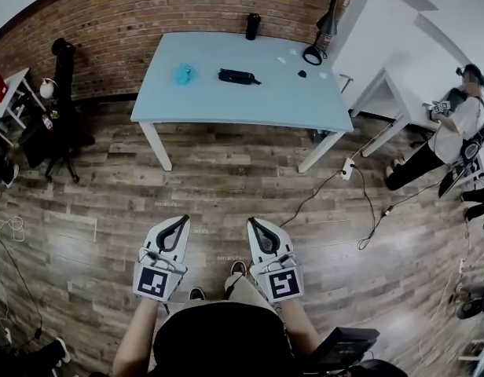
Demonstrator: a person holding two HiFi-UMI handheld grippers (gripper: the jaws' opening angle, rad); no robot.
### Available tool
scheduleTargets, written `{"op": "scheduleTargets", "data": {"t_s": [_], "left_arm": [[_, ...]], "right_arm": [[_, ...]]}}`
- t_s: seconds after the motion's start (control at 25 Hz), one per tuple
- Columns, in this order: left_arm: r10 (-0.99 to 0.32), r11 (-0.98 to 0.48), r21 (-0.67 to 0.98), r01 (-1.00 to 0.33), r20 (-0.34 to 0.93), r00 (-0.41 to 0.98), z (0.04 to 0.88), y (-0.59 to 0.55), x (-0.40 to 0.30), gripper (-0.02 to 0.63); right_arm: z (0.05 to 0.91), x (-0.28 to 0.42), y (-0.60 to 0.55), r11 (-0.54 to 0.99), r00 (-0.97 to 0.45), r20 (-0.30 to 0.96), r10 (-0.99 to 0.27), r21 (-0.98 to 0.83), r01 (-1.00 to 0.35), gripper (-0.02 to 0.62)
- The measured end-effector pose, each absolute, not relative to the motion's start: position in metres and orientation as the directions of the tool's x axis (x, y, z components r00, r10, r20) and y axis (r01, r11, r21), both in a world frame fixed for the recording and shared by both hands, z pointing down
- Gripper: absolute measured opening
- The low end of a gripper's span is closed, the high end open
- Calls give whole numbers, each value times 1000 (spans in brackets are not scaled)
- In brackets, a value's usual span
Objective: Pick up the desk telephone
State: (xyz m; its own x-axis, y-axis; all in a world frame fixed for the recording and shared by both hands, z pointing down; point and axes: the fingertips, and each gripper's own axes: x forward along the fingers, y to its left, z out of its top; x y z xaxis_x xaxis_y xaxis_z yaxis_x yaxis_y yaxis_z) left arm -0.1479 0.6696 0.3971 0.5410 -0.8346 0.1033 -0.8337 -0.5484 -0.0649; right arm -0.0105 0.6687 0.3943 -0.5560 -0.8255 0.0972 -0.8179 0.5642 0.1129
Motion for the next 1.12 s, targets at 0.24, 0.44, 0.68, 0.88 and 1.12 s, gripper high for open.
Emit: {"op": "scheduleTargets", "data": {"t_s": [0.24, 0.44, 0.68, 0.88, 1.12], "left_arm": [[-841, -538, -83, -839, 115, 529, 400, 629, -109, 17], [-835, -546, -75, -835, 133, 534, 411, 609, -96, 17], [-813, -576, -80, -813, 155, 561, 426, 561, -120, 17], [-793, -603, -79, -794, 165, 586, 431, 522, -148, 17], [-763, -638, -35, -769, 166, 625, 428, 485, -155, 17]], "right_arm": [[400, 25, 620, 580, -571, 117, -813, 62, -812, 14], [412, 35, 585, 589, -581, 113, -806, 52, -807, 14], [414, 7, 535, 601, -587, 141, -797, 105, -792, 14], [403, -22, 508, 599, -583, 151, -798, 104, -794, 14], [399, -33, 483, 563, -541, 182, -821, 104, -820, 14]]}}
